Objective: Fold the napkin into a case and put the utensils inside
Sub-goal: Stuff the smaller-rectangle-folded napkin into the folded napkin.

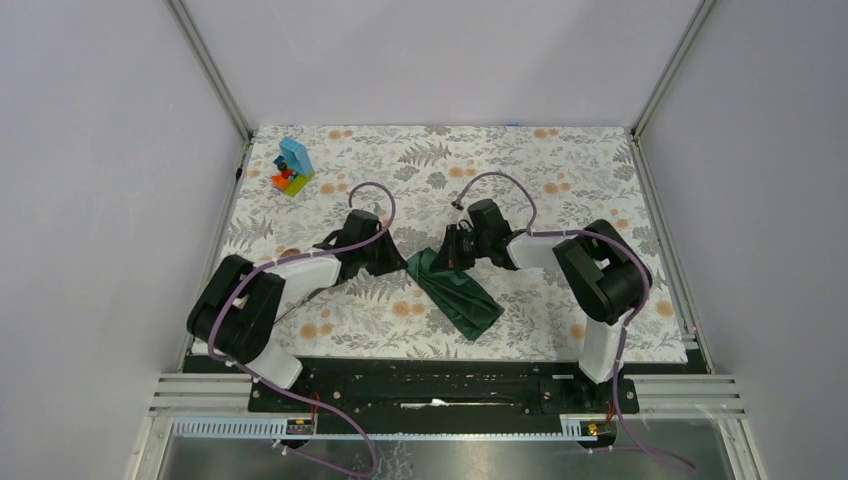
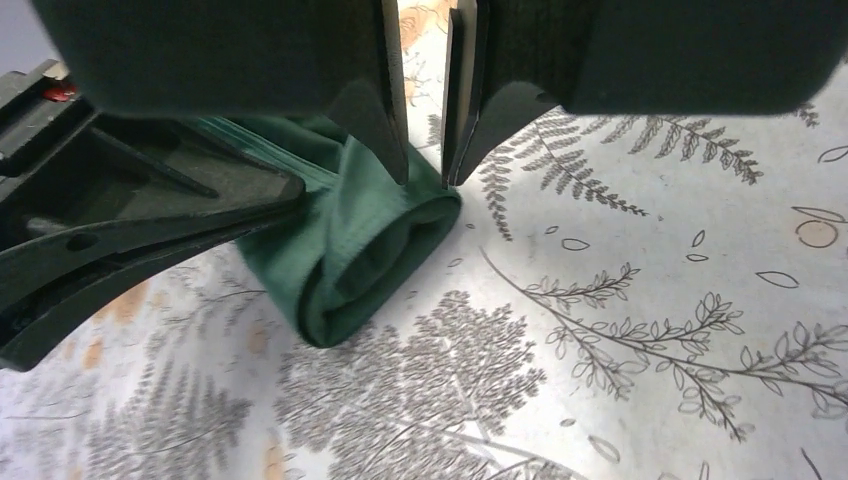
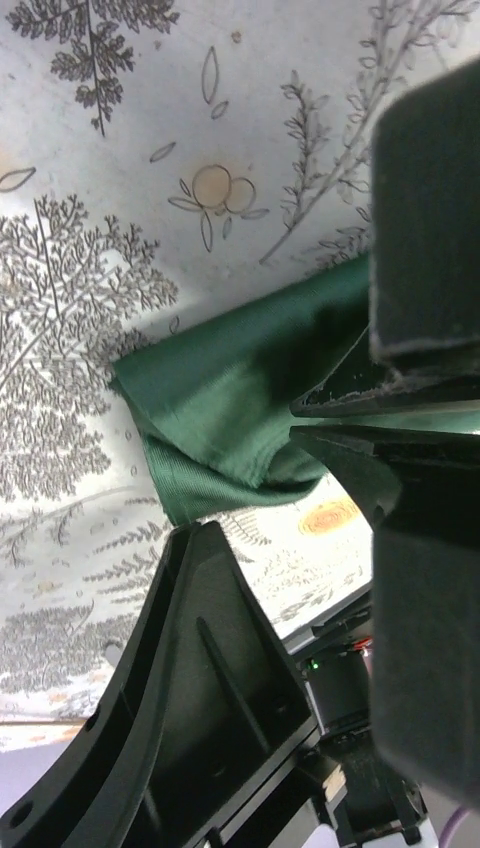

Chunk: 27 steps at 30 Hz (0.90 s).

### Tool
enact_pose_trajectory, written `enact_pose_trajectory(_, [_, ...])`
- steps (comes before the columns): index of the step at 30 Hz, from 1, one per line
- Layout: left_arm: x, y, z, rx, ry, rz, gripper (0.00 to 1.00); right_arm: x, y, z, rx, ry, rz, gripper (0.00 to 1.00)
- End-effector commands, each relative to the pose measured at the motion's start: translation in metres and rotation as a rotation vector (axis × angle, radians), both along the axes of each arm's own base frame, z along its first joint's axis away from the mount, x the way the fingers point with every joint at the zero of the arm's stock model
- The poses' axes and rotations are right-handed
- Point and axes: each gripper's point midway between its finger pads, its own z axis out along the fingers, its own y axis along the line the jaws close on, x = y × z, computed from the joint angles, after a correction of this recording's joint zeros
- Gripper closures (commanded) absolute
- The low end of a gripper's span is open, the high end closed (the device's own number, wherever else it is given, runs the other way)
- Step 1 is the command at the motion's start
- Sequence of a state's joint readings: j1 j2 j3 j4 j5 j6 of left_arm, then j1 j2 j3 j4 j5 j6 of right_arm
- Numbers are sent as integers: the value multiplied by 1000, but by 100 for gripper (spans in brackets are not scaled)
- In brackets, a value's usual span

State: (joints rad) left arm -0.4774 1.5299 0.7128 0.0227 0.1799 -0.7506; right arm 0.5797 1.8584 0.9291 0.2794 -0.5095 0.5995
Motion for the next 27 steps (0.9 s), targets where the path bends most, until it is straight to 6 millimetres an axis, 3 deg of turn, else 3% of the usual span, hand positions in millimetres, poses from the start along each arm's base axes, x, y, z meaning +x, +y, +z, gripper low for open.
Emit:
enact_pose_trajectory(1, [0, -6, -19, -28, 31, -1, 79, 15, 15, 1, 43, -21, -7, 88])
enact_pose_trajectory(4, [0, -11, -31, -18, 54, -9, 81, 14, 27, -8, 36, -14, -6, 89])
enact_pose_trajectory(11, [-1, -24, -38, -2, 64, -31, 84, 13, 54, -15, 29, -6, -57, 95])
enact_pose_trajectory(17, [-4, -18, -22, 2, 24, -24, 81, 16, 43, -14, 8, -19, -102, 94])
enact_pose_trajectory(24, [-10, -15, 7, -21, -20, -40, 76, 0, 27, 35, 16, -32, -72, 76])
enact_pose_trajectory(27, [-8, -16, 16, -25, -34, -48, 74, -1, 18, 34, -3, -33, -77, 73])
